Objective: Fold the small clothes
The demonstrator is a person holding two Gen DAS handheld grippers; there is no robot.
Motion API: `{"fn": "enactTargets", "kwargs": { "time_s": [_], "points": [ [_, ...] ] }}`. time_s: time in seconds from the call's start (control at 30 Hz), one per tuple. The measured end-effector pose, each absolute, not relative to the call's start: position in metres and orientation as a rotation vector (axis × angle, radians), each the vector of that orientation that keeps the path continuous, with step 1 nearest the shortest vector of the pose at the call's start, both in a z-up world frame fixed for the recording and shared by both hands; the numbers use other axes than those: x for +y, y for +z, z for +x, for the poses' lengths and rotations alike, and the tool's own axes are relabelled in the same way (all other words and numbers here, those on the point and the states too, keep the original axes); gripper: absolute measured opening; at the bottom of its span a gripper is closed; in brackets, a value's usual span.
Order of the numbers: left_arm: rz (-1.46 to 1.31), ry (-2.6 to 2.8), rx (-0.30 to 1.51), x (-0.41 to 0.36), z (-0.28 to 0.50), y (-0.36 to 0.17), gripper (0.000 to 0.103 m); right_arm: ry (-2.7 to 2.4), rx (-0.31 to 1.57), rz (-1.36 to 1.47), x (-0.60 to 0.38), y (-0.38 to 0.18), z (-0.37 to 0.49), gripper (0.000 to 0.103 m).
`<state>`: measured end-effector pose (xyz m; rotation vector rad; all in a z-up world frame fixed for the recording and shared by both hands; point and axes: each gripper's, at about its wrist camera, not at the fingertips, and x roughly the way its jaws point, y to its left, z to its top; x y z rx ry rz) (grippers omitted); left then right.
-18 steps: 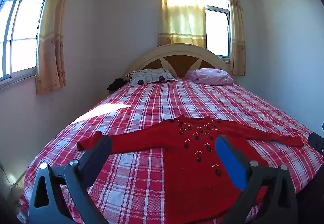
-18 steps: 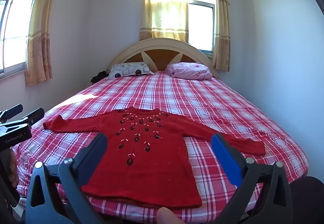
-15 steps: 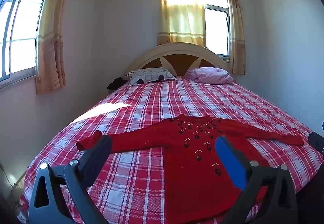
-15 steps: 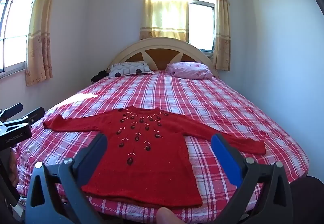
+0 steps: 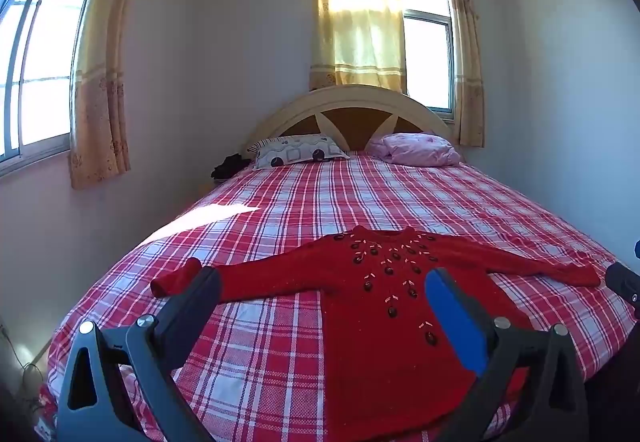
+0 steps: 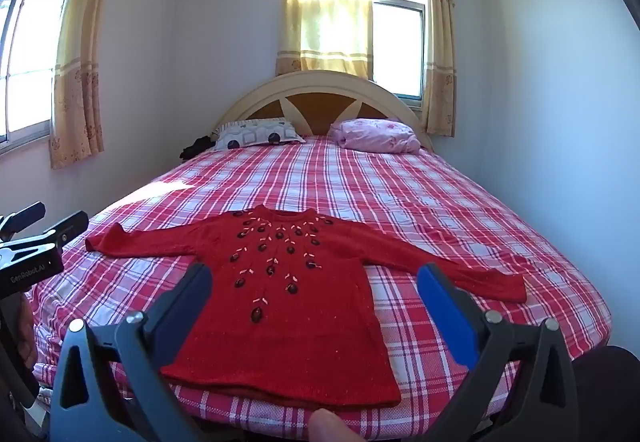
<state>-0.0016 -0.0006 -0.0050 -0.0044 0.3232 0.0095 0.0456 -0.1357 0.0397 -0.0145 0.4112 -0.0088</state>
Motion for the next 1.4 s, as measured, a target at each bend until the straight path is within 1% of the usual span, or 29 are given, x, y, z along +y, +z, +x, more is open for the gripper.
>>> {"fn": "enactTargets", "kwargs": {
  "time_s": [1.4],
  "points": [
    [0.001,0.02,0.332,0.0004,0.0,-0.0059,0.102,-0.017,0.437,-0.01,-0.1384,0.0337,0.0479,0.103]
  ]
}}
